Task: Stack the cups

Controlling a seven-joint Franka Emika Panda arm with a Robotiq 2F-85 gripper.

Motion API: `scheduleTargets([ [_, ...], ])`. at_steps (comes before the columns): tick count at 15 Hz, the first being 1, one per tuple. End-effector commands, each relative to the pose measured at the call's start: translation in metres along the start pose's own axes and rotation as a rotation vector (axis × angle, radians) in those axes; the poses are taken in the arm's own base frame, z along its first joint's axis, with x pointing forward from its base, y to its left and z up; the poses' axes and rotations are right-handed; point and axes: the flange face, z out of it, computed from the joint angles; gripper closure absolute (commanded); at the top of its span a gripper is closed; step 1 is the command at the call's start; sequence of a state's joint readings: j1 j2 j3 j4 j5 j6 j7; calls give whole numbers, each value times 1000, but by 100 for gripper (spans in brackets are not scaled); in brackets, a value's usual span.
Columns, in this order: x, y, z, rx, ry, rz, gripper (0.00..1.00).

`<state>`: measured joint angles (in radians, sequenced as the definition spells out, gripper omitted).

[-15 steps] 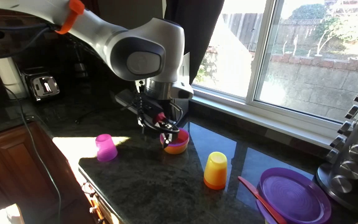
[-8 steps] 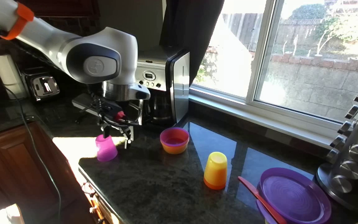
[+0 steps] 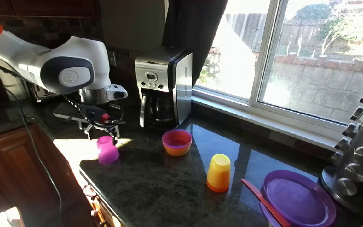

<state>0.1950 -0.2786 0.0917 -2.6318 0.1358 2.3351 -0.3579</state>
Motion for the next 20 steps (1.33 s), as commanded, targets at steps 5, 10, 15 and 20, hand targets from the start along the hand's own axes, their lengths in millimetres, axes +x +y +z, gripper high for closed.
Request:
scheduleTargets([
  [5, -1, -15, 14, -18, 61, -119, 42],
  [10, 6, -1, -1, -28, 112, -92, 67],
  [15, -9, 67, -53, 37, 173, 122, 100],
  [20, -34, 130, -107, 62, 239, 294, 72],
])
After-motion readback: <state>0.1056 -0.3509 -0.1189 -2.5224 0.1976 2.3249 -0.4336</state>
